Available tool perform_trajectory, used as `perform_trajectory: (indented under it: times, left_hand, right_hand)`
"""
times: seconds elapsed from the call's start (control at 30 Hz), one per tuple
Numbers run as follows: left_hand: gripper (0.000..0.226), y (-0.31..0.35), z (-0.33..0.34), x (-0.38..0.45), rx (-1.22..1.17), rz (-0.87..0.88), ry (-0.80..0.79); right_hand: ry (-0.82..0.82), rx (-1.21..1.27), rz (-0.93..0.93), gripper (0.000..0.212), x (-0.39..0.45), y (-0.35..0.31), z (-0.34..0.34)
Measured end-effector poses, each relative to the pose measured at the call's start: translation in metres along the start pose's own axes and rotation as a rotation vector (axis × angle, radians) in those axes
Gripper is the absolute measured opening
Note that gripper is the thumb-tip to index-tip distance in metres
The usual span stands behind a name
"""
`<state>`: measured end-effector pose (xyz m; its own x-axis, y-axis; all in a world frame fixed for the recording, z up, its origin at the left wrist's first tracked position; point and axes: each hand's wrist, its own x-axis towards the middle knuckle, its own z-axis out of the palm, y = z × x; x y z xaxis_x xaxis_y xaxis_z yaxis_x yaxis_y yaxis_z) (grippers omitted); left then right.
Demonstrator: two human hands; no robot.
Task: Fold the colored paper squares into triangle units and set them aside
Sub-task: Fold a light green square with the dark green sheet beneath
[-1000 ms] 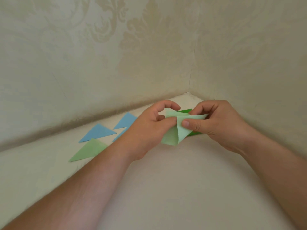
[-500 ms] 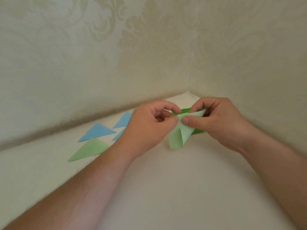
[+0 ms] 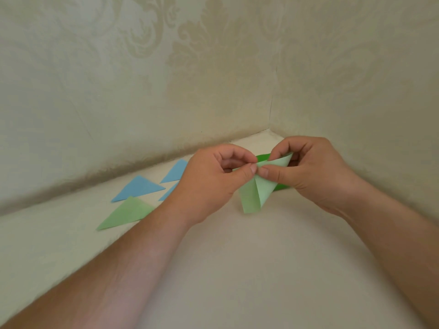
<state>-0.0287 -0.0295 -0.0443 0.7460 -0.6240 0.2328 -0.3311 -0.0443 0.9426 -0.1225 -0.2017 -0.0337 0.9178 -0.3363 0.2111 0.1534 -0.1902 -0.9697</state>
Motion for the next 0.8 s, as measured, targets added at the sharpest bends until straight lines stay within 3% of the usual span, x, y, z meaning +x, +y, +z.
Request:
perform_trajectory:
  times: [0.4, 0.8]
  left_hand:
    - [0.018, 0.003, -0.008, 0.003, -0.004, -0.052, 0.059]
    - [0.008, 0.012, -0.011, -0.001, 0.044, -0.165, 0.043]
  right_hand:
    - [0.040, 0.062, -0.012, 0.018, 0.007, -0.002, -0.015]
    - [0.042, 0.075, -0.006, 0.016, 0.006, -0.004, -0.016]
